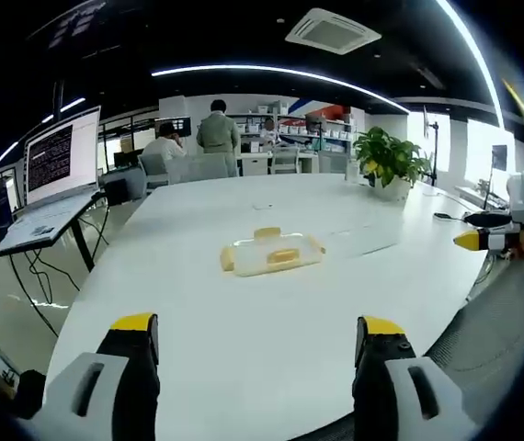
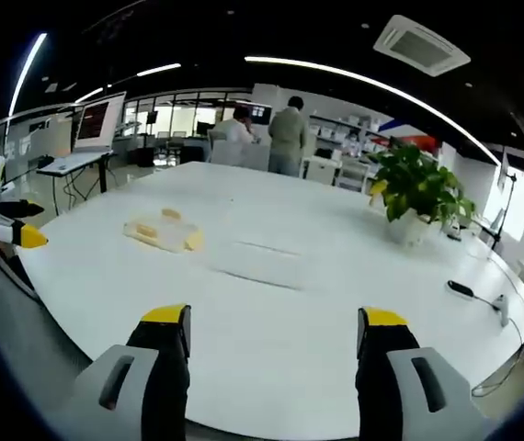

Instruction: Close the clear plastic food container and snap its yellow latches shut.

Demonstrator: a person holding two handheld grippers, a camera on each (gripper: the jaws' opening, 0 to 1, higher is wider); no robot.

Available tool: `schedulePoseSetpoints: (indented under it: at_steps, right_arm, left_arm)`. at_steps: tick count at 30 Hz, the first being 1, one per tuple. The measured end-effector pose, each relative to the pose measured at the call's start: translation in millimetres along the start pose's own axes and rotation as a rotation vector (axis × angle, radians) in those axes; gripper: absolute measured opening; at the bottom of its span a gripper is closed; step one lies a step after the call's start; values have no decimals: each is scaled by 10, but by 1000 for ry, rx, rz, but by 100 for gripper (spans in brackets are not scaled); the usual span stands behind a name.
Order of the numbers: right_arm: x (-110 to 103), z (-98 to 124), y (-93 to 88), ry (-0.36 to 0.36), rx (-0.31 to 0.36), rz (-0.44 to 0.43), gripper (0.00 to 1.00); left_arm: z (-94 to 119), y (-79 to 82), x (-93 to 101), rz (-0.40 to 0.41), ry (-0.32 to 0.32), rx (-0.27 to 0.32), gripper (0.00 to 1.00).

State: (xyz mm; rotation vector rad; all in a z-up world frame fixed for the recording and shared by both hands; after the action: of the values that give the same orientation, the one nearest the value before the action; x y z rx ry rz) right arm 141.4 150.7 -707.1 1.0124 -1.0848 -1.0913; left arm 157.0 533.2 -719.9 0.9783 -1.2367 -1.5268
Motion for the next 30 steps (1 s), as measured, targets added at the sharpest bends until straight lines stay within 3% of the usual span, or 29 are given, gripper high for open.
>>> schedulePoseSetpoints:
  at_steps: [9, 30]
  right_arm:
    - [-5, -6, 13, 4, 8, -6, 71]
    - [-5, -6, -8, 7, -7, -1, 71]
  left_arm:
    - [0, -27, 5, -38, 0, -29, 84]
    - [6, -52, 21, -29, -17, -42, 82]
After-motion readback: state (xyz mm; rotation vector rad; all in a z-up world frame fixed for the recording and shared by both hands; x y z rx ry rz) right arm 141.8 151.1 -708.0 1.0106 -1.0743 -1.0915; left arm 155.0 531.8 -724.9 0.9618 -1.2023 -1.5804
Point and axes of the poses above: the point that each gripper's makers call its tool centre point, and the gripper's own axes: z roughly backward along the fingers, x roughly to its right, y roughly out of its top, the point moved 4 cm from there along z, roughly backward along the fingers, and after that the axes turned 14 degrees about x, right-handed, at the moved point
